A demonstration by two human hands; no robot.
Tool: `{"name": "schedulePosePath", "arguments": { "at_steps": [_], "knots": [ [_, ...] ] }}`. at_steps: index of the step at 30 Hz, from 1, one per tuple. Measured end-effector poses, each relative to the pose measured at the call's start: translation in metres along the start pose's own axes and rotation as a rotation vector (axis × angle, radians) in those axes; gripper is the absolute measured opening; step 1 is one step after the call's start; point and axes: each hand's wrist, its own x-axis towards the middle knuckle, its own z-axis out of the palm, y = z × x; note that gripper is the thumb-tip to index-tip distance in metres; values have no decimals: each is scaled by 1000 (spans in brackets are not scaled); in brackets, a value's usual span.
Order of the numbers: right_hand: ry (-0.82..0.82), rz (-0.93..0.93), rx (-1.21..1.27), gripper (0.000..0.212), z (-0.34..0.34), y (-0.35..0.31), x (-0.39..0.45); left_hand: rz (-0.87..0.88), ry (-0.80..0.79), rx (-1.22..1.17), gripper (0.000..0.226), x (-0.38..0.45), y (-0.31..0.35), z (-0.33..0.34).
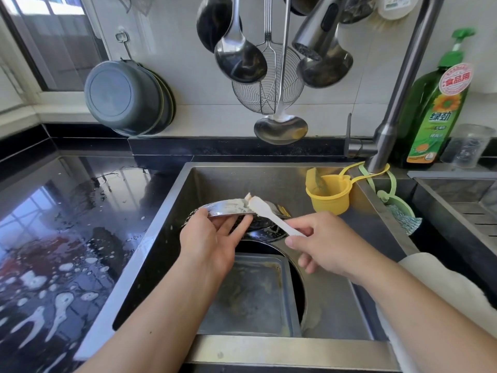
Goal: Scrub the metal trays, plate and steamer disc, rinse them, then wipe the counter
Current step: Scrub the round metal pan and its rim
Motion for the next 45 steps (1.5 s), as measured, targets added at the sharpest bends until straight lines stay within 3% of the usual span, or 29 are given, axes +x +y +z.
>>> {"name": "schedulePosePath", "arguments": {
  "at_steps": [4, 6, 9, 12, 17, 23, 37, 45],
  "knots": [
    [9, 14, -156, 26, 3, 4, -1, -40, -11, 23, 25, -3, -3, 2],
    [-1, 92, 2, 33, 2, 3, 1, -31, -12, 51, 25, -3, -4, 2],
    [-4, 152, 326, 26, -4, -3, 1, -19, 13, 75, 29, -3, -3, 0],
    [18, 195, 423, 21, -9, 3, 5, -29, 16, 105, 30, -3, -4, -1],
    [-23, 354, 249, 28, -7, 15, 11, -34, 58, 108, 26, 1, -7, -2],
    [-187, 333, 185, 35, 13, 5, 10, -28, 72, 110, 26, 2, -13, -2],
    [-166, 404, -26, 40, -43, 18, 2, -1, 37, 41, 20, 5, 0, -5],
    [-63, 283, -41, 44, -5, 8, 14, -19, -37, 249, 23, -3, -18, -1]
  ]
}}
